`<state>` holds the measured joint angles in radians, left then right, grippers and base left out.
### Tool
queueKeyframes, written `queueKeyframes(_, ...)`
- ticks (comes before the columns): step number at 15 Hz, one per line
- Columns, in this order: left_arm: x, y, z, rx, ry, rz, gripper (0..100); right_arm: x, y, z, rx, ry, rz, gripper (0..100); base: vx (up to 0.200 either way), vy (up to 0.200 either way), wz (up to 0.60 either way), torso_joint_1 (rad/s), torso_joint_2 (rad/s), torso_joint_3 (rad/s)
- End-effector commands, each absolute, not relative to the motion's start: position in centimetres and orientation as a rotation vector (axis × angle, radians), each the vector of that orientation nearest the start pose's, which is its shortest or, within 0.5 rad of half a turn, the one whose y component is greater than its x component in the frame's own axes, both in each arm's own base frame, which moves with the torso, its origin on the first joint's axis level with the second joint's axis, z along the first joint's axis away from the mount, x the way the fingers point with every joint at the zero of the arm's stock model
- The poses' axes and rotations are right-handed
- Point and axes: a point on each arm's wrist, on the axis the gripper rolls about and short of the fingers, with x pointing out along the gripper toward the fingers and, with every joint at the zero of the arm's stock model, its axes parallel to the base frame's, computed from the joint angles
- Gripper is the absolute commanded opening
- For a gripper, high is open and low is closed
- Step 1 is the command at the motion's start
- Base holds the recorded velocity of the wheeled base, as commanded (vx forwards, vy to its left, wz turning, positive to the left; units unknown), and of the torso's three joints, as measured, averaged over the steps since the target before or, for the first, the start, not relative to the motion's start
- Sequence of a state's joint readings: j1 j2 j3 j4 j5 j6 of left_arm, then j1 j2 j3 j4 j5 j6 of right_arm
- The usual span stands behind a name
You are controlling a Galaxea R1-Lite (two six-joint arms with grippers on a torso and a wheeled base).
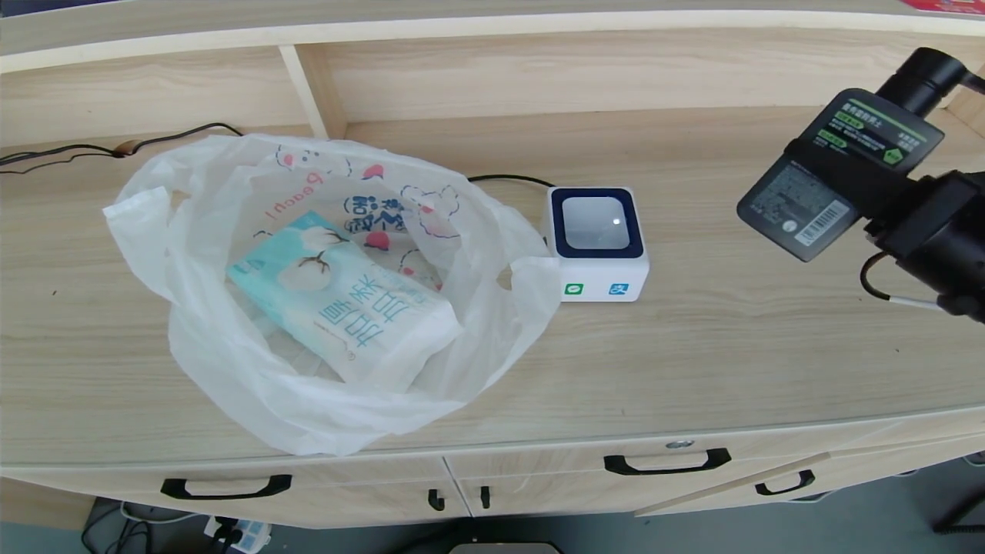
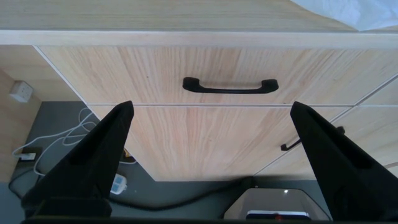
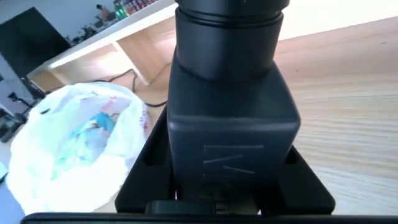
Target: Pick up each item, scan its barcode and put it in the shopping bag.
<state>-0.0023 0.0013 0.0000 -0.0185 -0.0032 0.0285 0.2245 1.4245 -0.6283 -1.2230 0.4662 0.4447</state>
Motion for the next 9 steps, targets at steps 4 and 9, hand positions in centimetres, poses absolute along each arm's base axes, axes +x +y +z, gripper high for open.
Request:
queueKeyframes(4, -2.3, 0.0, 7.8, 0.028, -0.018, -0.006, 100, 22.5, 12.5, 29.9, 0.515, -0.266, 1.054, 0, 0.0, 0.0, 0.0, 0.0, 0.0, 0.0)
queueKeyframes(9, -2.3, 0.0, 7.7, 0.028, -0.017, -0.006, 100, 18.9, 15.3, 31.3, 0.565, -0.261, 1.251, 0, 0.0, 0.0, 0.0, 0.0, 0.0, 0.0)
